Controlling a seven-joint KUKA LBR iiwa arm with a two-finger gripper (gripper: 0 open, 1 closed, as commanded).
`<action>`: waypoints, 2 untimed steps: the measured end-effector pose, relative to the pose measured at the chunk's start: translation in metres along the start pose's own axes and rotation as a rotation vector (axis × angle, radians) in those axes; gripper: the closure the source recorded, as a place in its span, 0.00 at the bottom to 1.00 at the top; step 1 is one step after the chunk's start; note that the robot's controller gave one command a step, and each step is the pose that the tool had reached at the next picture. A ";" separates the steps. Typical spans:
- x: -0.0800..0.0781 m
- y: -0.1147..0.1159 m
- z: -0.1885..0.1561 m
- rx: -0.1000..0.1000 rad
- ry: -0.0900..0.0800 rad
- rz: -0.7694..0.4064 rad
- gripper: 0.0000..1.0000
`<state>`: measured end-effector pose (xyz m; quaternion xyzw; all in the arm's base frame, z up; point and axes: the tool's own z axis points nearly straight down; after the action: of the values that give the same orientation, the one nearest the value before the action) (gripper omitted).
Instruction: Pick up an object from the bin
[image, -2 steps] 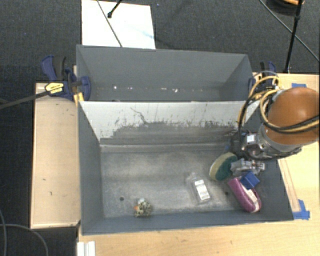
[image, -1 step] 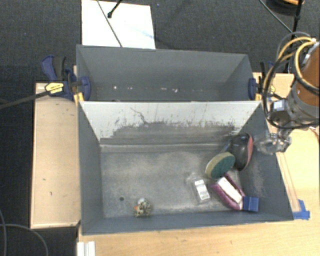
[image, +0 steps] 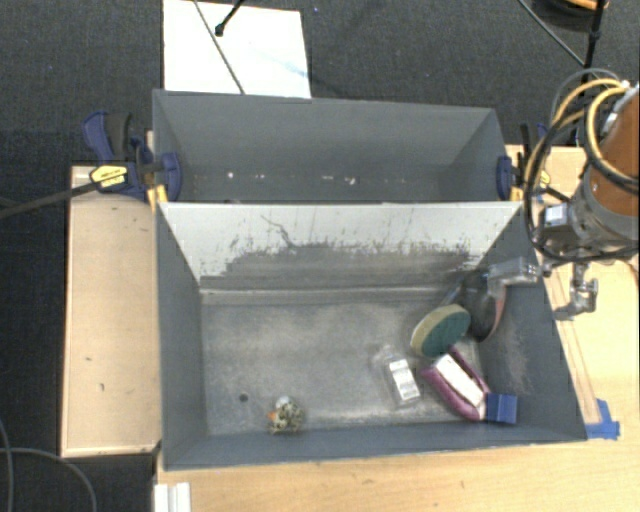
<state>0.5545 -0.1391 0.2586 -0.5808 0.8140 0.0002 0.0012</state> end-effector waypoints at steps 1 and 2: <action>-0.057 0.009 0.158 -0.006 0.000 0.205 0.00; -0.060 -0.010 0.187 0.002 -0.009 0.036 0.00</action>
Offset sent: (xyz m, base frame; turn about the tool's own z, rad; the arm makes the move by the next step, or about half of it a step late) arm 0.0106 0.0540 -0.1544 0.2071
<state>0.5843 -0.0853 0.0719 -0.5660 0.8244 0.0020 0.0056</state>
